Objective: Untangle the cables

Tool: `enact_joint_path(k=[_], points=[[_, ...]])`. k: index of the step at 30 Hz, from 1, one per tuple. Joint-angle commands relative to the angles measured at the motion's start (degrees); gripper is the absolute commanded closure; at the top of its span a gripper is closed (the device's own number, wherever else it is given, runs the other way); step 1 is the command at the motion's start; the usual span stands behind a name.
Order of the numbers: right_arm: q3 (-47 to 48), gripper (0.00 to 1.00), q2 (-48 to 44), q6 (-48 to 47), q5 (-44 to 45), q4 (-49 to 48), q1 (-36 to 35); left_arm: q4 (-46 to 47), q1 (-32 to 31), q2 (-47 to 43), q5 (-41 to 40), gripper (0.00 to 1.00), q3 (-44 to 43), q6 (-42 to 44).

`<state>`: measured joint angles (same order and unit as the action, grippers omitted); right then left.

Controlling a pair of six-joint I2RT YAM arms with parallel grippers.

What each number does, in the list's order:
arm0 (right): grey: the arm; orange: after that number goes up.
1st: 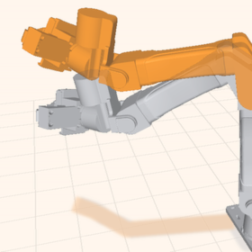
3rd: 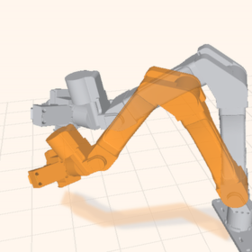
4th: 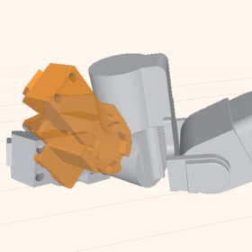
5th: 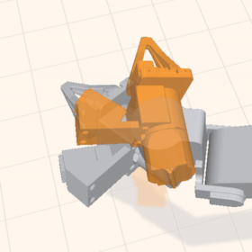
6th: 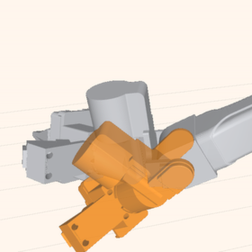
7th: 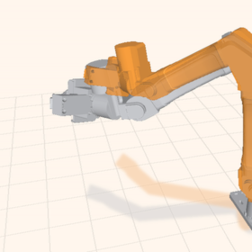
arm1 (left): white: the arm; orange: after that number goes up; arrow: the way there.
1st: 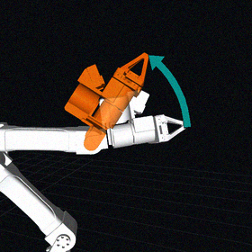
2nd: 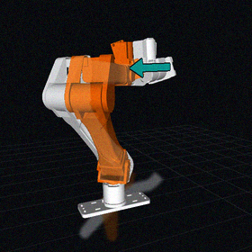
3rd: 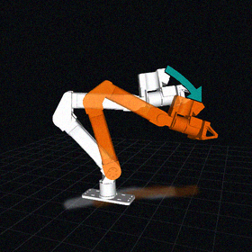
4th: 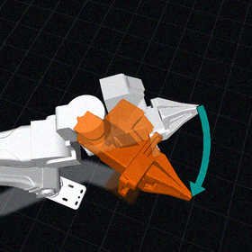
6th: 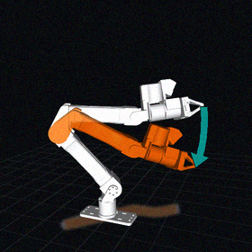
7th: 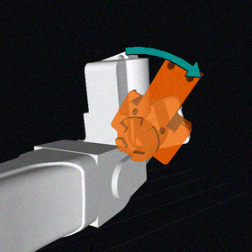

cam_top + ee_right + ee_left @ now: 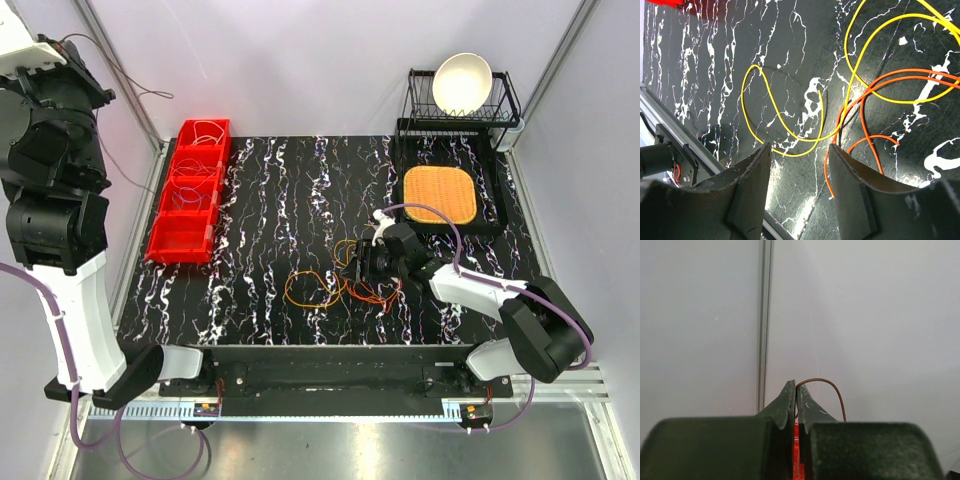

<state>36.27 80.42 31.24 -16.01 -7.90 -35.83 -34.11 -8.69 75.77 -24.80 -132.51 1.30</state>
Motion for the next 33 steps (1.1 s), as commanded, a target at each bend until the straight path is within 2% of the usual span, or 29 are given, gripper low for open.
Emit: enact_joint_path(k=[1,11,21,33], points=[[-0.15,0.45,0.09,-1.10,-0.51,-2.21,0.33,3.96,0.34,0.00,-2.45,1.00,0.84,2.30],[0.03,0.45,0.35,-1.10,-0.87,-2.38,0.41,8.09,0.78,-0.89,-7.02,1.00,8.31,5.55],[0.29,0.45,0.88,-1.19,-1.22,-2.29,0.33,9.32,2.97,0.61,-13.34,1.00,7.44,6.34],[0.47,0.45,1.40,-1.10,-1.57,-2.21,0.41,10.55,4.12,1.40,-14.14,1.00,10.16,7.40]])
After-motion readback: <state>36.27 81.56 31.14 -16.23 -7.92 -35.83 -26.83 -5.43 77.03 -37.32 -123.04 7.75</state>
